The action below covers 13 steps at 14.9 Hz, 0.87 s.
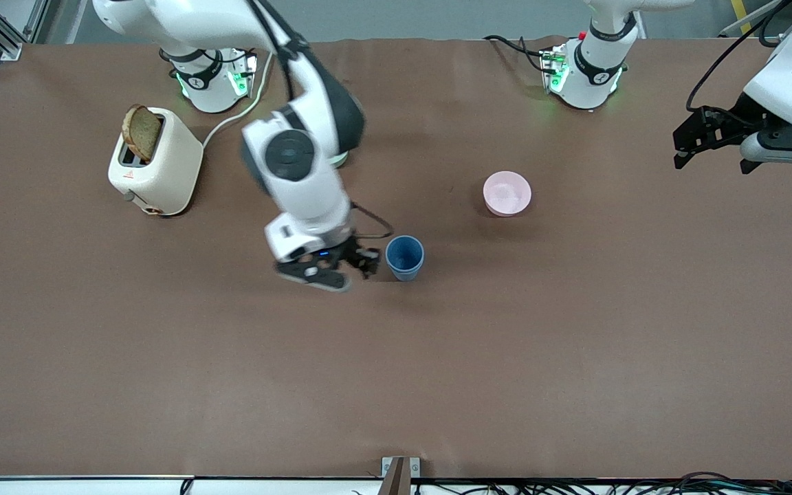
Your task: Stack blue cups with both arms
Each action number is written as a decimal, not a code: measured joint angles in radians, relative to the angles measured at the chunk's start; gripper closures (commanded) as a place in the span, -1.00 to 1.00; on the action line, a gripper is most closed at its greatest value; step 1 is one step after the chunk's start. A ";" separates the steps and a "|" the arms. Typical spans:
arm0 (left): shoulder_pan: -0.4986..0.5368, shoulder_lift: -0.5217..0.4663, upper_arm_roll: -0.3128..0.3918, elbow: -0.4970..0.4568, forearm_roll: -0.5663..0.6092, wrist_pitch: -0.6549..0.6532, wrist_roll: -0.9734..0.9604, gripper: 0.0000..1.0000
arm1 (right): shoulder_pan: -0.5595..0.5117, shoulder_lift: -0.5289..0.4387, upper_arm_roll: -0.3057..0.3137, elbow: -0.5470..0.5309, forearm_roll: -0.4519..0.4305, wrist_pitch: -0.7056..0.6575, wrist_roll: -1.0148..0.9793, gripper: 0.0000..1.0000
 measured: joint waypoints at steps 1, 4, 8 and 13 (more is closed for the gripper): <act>0.000 0.000 0.000 0.000 0.000 0.000 0.000 -1.00 | -0.051 -0.036 -0.017 0.000 0.000 -0.064 -0.084 -1.00; 0.000 0.000 0.000 0.000 0.000 0.000 0.000 -1.00 | -0.213 -0.106 -0.032 -0.008 0.000 -0.239 -0.299 -1.00; 0.000 0.000 0.000 0.000 0.000 -0.001 0.001 -1.00 | -0.390 -0.179 -0.039 -0.066 -0.003 -0.313 -0.519 -1.00; 0.000 0.000 0.000 0.001 0.000 -0.001 0.001 -1.00 | -0.537 -0.313 -0.040 -0.044 -0.053 -0.420 -0.569 -1.00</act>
